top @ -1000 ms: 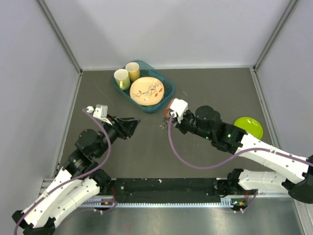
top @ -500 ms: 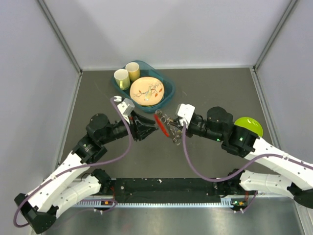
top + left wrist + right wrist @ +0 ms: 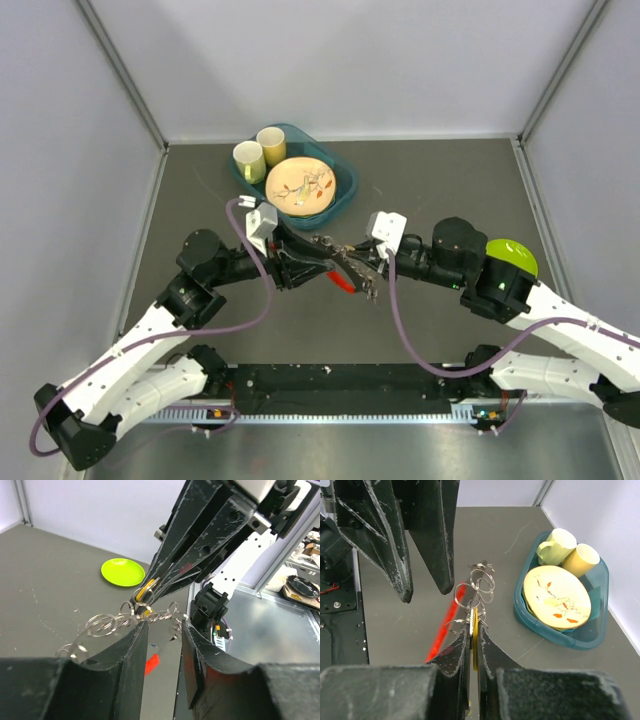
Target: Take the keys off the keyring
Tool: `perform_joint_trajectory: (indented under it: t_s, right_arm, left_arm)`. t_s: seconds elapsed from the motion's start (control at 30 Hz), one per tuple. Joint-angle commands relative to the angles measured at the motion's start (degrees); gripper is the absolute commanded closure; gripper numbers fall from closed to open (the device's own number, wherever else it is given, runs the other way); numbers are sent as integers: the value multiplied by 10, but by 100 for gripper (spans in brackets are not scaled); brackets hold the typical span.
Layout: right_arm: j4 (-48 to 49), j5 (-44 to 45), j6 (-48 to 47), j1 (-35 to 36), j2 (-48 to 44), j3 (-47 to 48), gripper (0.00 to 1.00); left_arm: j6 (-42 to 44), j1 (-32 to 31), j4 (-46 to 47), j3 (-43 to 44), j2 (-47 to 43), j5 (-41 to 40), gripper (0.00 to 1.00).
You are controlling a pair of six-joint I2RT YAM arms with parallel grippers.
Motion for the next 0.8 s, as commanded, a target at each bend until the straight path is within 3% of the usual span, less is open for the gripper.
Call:
perform_joint_trajectory:
  t_s: [0.0, 0.27, 0.6, 0.77]
  right_arm:
    - [34, -2, 20, -1, -12, 30, 100]
    - [27, 14, 40, -1, -6, 30, 100]
    - [27, 0, 49, -1, -7, 34, 100]
    - [32, -4, 68, -1, -7, 37, 100]
  left_arm:
    - [-2, -6, 72, -7, -9, 21, 62]
    - [3, -10, 87, -44, -33, 6, 64]
    - [39, -14, 109, -47, 10, -3, 65]
    - [32, -19, 163, -56, 23, -9, 66]
